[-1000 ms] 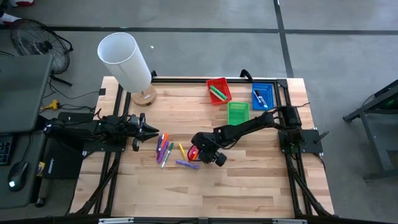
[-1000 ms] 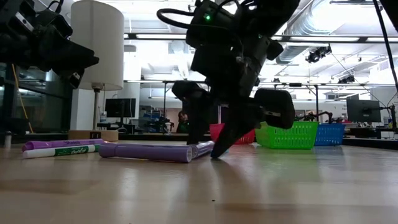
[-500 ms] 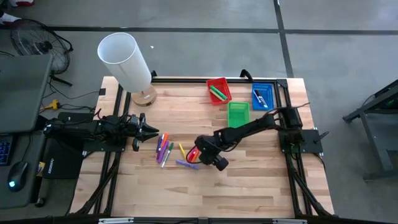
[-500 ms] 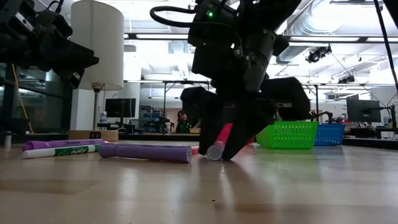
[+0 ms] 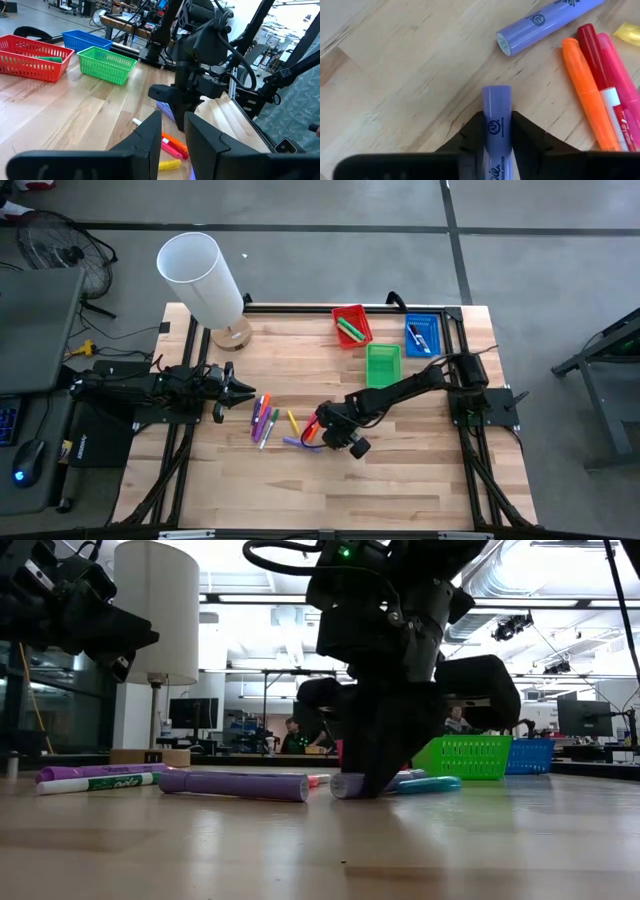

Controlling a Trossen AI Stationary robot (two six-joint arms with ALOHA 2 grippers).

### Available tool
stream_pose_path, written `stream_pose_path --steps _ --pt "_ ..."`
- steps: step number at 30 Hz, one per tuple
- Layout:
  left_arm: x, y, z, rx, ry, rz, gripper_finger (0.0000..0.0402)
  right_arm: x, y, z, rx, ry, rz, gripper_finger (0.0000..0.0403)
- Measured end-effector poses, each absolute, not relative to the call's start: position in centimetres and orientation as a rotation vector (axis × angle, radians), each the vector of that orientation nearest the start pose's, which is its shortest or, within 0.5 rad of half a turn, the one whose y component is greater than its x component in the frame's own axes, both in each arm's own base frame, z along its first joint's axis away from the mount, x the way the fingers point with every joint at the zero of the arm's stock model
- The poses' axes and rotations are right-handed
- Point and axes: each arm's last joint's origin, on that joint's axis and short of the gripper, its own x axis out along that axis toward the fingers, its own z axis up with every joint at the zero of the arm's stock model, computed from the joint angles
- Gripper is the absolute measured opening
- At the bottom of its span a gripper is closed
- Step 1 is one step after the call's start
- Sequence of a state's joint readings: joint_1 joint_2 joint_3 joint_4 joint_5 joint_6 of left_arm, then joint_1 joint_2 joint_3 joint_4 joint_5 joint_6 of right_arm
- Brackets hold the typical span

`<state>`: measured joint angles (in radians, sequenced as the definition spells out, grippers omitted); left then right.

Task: Pick & Place Markers
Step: Put the right purple highlighter in the red bin

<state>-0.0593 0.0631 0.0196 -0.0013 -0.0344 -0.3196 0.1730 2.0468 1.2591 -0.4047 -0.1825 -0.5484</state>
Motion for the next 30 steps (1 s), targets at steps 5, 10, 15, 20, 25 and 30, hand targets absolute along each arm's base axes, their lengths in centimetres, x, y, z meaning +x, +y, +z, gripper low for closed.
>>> stream_pose_path --steps 5,10,15,20,25,30 --pt "10.0 -0.5 16.5 -0.318 0.048 -0.018 0.0083 38.8 7.3 11.9 -0.46 1.048 0.608 0.0061" --pt "10.0 -0.5 16.5 -0.317 0.048 -0.018 0.0083 39.1 7.0 12.1 -0.394 1.048 0.545 0.0061" --pt "10.0 -0.5 16.5 -0.318 0.048 -0.018 0.0083 39.6 6.6 12.8 -0.347 1.056 0.483 0.006" --pt "10.0 -0.5 16.5 -0.318 0.048 -0.018 0.0083 40.3 6.1 13.7 -0.394 1.07 0.361 0.006" --pt "10.0 -0.5 16.5 -0.317 0.048 -0.018 0.0083 40.5 5.6 14.6 -0.415 1.116 0.295 0.006" --pt "10.0 -0.5 16.5 -0.318 0.048 -0.018 0.0083 40.6 4.8 15.8 -0.39 1.194 0.185 0.006"
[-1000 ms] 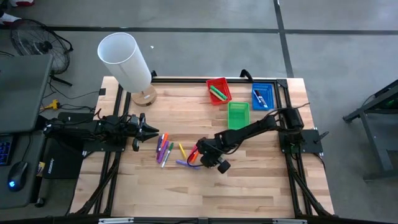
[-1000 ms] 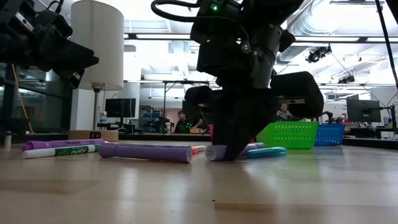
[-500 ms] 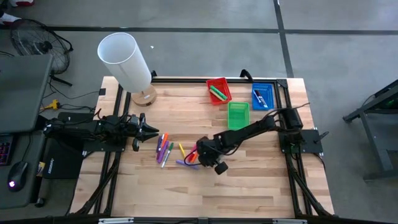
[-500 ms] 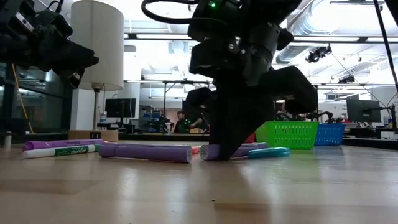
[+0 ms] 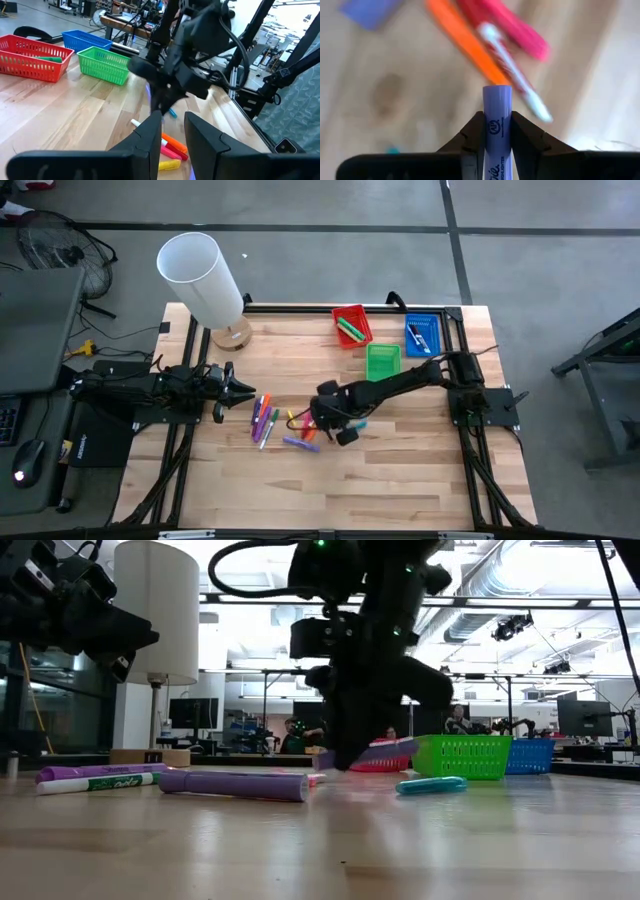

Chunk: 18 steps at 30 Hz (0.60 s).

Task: Pick & Place Markers
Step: Put the right purple highlighter in the red bin

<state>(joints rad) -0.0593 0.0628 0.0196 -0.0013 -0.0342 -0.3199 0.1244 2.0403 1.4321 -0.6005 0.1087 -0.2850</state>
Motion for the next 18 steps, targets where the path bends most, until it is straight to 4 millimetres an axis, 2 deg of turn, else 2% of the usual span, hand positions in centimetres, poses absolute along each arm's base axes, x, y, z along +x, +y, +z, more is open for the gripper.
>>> stream_pose_path --steps 6,9,14,18 --pt "10.0 -0.5 16.5 -0.318 0.048 -0.018 0.0083 41.0 3.2 18.2 -0.337 1.261 -0.021 0.006" --pt "10.0 -0.5 16.5 -0.318 0.048 -0.018 0.0083 41.3 1.7 19.7 -0.288 1.274 -0.145 0.006" --pt "10.0 -0.5 16.5 -0.318 0.048 -0.018 0.0083 41.6 -1.8 21.7 -0.121 1.271 -0.289 0.006" --pt "10.0 -0.5 16.5 -0.318 0.048 -0.018 0.0083 41.4 -5.7 22.6 0.005 1.254 -0.385 0.0062"
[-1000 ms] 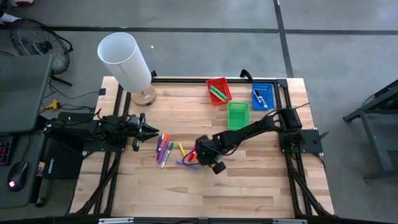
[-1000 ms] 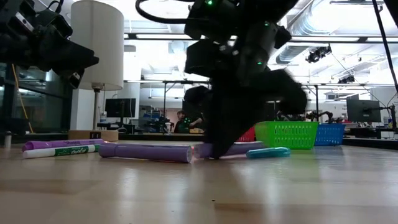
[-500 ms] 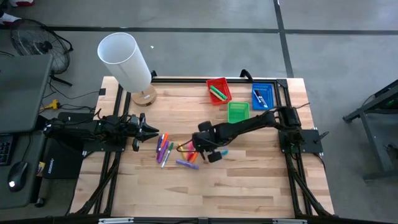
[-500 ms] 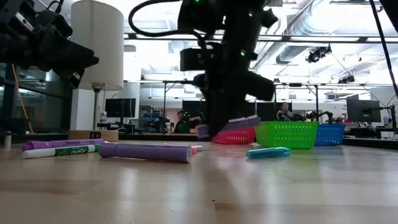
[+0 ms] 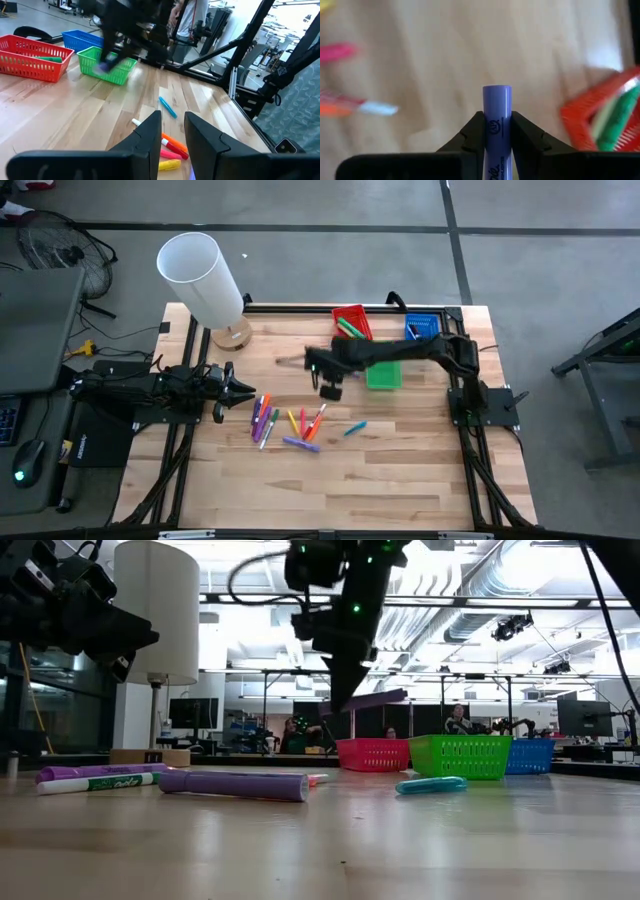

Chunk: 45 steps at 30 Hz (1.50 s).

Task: Pick & Place Markers
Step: Put the right purple highlighter in the red bin

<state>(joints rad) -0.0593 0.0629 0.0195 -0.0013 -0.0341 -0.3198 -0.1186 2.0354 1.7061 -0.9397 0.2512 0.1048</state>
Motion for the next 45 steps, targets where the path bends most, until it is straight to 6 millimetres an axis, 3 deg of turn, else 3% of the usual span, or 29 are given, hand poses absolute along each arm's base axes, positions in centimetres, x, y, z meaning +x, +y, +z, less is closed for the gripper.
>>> stream_pose_path --steps 11,21,29,36,45 --pt "10.0 -0.5 16.5 -0.318 0.048 -0.018 0.0083 38.7 -16.4 22.8 0.27 1.214 -0.582 0.0062" --pt "10.0 -0.5 16.5 -0.318 0.048 -0.018 0.0083 36.3 -22.8 22.8 0.42 1.087 -0.712 0.0065" --pt "10.0 -0.5 16.5 -0.318 0.048 -0.018 0.0083 34.9 -25.0 20.2 0.51 1.007 -0.745 0.0067" --pt "10.0 -0.5 16.5 -0.318 0.048 -0.018 0.0083 33.6 -25.6 17.6 0.551 0.983 -0.759 0.0074" --pt "10.0 -0.5 16.5 -0.318 0.048 -0.018 0.0083 33.3 -25.5 16.9 0.524 1.009 -0.759 0.0075"
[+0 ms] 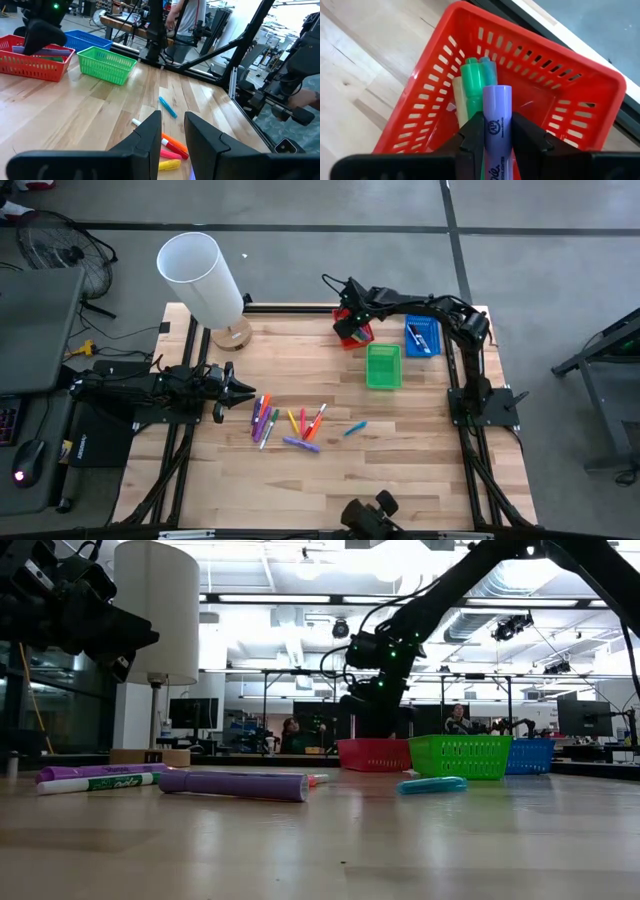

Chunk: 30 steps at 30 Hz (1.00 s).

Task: Pick & Place Markers
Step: Put the right purple highlighter in the red bin

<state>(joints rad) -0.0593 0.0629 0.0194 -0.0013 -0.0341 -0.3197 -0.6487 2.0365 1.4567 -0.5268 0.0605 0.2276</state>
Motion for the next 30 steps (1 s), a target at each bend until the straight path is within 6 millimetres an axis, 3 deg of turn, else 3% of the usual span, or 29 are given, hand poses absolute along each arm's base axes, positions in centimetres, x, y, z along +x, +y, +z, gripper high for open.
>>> stream_pose_path --steps 14,25,30 --pt "10.04 -0.5 16.5 -0.318 0.049 -0.018 0.0083 33.41 -25.53 16.93 0.491 1.011 -0.74 0.0081" --pt "10.04 -0.5 16.51 -0.318 0.048 -0.018 0.0083 33.48 -25.44 16.93 0.494 1.013 -0.701 0.0169" --pt "10.04 -0.5 16.5 -0.318 0.048 -0.018 0.0083 33.53 -25.37 16.95 0.509 1.009 -0.672 0.0185"
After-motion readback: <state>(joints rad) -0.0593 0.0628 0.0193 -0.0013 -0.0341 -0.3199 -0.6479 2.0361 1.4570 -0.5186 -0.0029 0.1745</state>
